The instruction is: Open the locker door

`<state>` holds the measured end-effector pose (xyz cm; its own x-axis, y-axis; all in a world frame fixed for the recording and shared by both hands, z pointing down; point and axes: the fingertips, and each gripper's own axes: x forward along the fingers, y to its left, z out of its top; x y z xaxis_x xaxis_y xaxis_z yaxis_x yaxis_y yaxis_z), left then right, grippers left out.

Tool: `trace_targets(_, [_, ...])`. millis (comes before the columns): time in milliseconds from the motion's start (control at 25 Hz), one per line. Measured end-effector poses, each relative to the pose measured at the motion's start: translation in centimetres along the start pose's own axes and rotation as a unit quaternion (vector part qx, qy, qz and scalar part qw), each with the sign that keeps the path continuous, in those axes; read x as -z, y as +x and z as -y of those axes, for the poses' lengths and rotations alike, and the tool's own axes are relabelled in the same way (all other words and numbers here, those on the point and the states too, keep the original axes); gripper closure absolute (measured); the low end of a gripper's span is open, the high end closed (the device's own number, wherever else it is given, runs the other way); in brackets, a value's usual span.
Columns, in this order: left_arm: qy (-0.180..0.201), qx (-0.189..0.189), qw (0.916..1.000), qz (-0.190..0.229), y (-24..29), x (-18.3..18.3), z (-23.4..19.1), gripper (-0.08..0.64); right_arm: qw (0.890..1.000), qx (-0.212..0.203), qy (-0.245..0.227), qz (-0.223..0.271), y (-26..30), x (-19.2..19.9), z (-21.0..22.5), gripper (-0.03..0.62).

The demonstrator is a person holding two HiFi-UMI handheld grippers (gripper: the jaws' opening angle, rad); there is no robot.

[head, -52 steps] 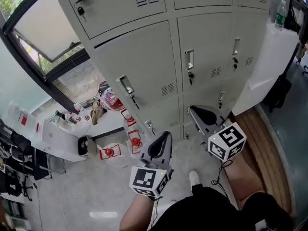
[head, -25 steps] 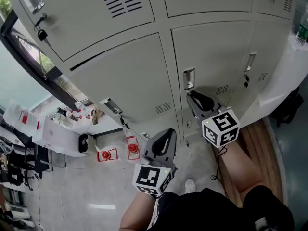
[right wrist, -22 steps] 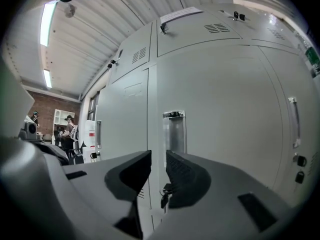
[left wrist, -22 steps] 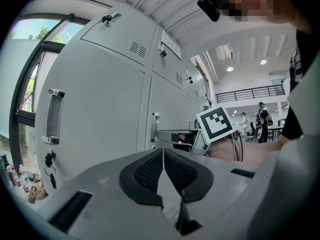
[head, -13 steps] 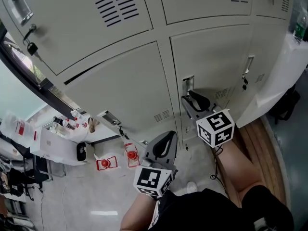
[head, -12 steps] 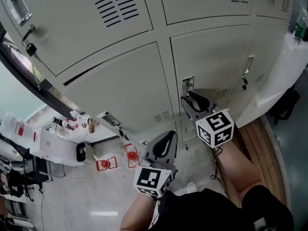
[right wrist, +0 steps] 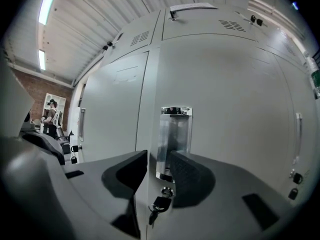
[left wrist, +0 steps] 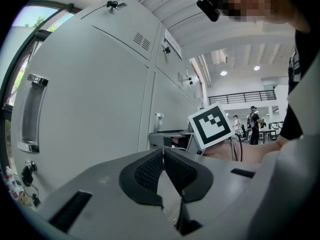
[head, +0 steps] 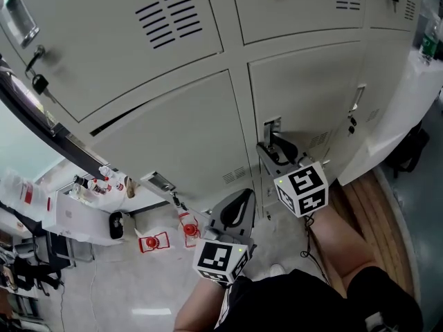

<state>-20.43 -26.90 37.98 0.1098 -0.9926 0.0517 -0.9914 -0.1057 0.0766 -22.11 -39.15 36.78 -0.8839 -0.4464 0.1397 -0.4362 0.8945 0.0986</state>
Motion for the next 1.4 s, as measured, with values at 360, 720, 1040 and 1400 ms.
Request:
trace_targets(360, [0.003, -0.016, 0.9999, 0.002, -0.6, -0.3, -1.1, 0.537, 1.0, 0.015, -0.003, -0.005, 0.6, 0.1, -0.2, 0.415])
trace_targets(720, [0.009, -0.022, 0.9997, 0.0, -1.1, -0.4, -0.6, 0.537, 1.0, 0.016, 0.009, -0.003, 0.2, 0.2, -0.1, 0.437])
trace_targets(1040, [0.016, -0.029, 0.9995, 0.003, -2.3, -0.9, 1.0, 0.537, 1.0, 0.004, 0.016, 0.002, -2.0, 0.5, -0.7, 0.437])
trace_targets(1400, [0.01, -0.032, 0.9994, 0.003, -3.6, -0.6, 4.6, 0.538, 0.999, -0.037, 0.027, 0.021, -6.3, 1.1, -1.3, 0.435])
